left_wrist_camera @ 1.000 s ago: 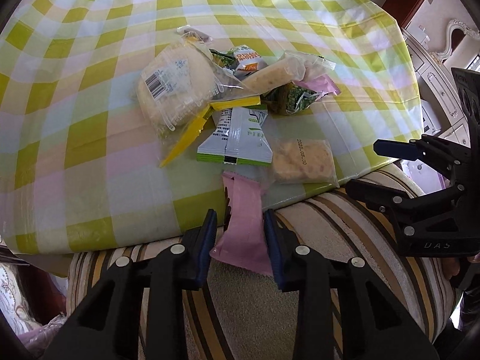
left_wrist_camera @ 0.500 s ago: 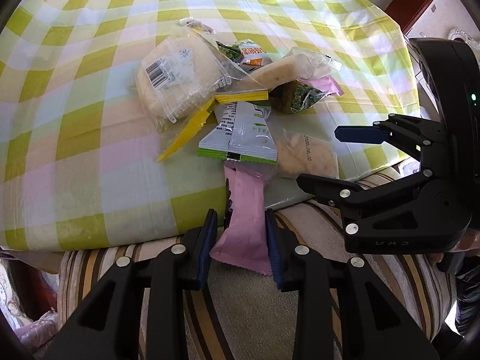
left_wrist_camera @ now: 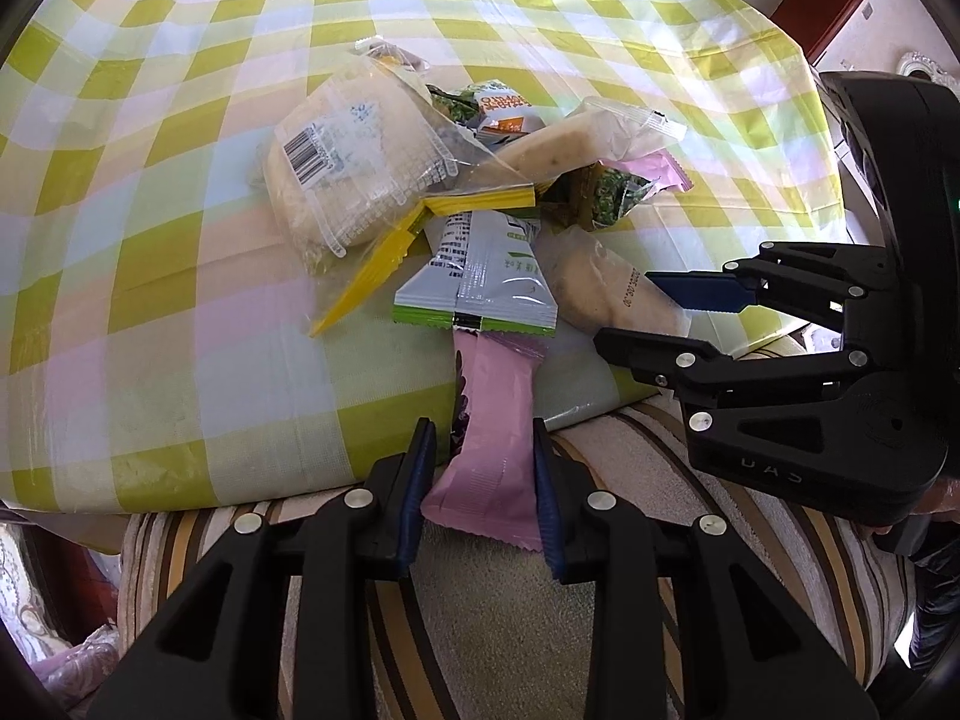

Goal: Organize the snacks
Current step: 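Grasp the pink bar with the left gripper while the right gripper grasps the cracker pack, then carry the pink bar and cracker pack toward the white box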

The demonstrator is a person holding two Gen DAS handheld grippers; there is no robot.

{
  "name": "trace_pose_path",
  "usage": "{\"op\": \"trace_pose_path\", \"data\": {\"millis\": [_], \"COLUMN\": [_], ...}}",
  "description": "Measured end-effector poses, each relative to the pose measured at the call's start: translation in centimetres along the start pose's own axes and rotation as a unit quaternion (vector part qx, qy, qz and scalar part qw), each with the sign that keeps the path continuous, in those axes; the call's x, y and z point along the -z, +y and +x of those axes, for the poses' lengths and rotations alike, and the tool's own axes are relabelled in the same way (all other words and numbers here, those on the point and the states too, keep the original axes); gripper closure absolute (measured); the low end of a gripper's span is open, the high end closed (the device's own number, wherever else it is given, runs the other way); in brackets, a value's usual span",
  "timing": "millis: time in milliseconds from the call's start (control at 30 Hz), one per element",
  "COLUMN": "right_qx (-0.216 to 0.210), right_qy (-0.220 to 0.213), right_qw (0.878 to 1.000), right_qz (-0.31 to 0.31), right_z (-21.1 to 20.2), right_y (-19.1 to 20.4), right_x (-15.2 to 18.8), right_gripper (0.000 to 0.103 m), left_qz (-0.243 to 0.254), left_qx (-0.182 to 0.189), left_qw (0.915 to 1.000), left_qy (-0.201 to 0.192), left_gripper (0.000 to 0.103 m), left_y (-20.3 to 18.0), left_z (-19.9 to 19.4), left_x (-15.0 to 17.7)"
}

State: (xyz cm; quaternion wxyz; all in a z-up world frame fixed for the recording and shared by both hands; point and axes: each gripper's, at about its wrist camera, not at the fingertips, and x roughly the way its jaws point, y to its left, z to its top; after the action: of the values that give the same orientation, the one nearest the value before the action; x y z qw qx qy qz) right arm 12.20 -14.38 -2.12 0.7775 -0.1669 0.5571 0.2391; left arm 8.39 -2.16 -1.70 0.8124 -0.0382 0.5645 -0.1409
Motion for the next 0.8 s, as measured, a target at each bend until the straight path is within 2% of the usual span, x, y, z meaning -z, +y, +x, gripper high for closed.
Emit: {"op": "trace_pose_path", "data": {"millis": [133,367,800], "right_qx": [-0.003,-0.008,-0.009], "right_qy": [-0.006,-0.018,-0.043], "right_qw": [1.0,0.999,0.994], "right_qz": [0.015,0.048,0.097], "right_z": [-0.7,-2.7,-5.3], "right_y": [-0.5,-2.0,-4.7], "right_x": [0.6,2.6,5.5], "right_gripper": [0.064,0.064,0.064], "left_qz": [-0.002,-0.001,0.028], "left_qx": [0.002,0.032,0.041], "left_qw": [1.0,0.9994,0.9987], "left_qy": [-0.008,-0.012,-0.015], "left_gripper": [0.074,0.074,0.078], "left_y": [-0.2,-1.4,-4.9], "left_z": [-0.7,-1.5,-2.0], "left_x": [0.0,0.3,0.2]}}
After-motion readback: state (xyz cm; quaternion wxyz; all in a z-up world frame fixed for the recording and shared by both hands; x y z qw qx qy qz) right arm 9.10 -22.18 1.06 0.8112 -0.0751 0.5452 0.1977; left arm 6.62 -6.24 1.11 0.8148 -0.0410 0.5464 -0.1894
